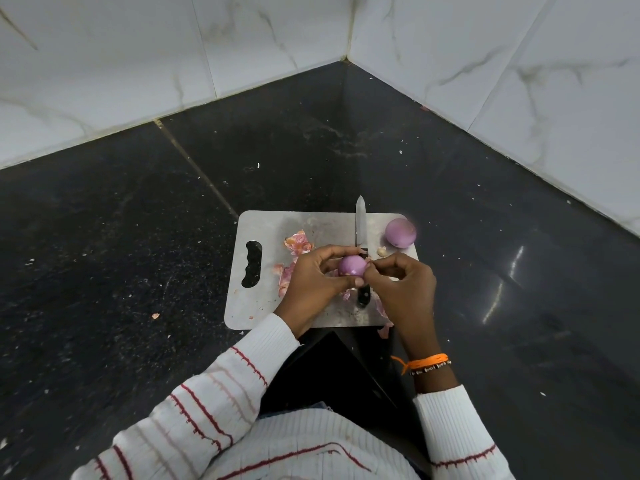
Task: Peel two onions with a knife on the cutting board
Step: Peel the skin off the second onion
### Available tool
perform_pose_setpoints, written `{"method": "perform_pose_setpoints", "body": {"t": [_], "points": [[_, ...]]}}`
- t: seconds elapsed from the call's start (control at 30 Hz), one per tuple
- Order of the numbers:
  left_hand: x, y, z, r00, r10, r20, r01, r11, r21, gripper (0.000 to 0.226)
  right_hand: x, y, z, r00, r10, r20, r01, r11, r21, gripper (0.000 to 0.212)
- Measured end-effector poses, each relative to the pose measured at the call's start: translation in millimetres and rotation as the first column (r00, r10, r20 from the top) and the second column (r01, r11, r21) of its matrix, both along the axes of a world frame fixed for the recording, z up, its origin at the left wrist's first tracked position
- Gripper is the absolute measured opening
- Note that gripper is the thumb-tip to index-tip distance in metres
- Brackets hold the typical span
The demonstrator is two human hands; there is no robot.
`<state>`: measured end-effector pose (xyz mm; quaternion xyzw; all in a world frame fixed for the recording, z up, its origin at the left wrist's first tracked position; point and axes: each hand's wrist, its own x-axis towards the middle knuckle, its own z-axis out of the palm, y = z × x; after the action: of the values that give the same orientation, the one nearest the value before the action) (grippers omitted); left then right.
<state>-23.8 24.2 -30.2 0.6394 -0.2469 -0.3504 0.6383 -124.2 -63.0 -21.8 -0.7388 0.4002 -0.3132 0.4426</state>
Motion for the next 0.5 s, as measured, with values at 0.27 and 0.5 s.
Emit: {"method": "perform_pose_setpoints", "body": {"t": [0.27, 0.5], "points": [[0.3, 0.9, 0.3, 1.000, 0.001, -0.009, -0.001, 1.000, -0.001, 0.043, -1.2, -2.7, -5.7, 0.994, -0.051, 0.100, 0.027, 0.973, 0.229, 0.015], [1.2, 1.9, -0.3, 1.000, 0.000, -0.009, 0.000, 1.000, 0.000, 0.042, -1.2, -0.4, -2.1, 1.000, 0.015, 0.027, -0.018, 0.993, 0.116, 0.005]]}}
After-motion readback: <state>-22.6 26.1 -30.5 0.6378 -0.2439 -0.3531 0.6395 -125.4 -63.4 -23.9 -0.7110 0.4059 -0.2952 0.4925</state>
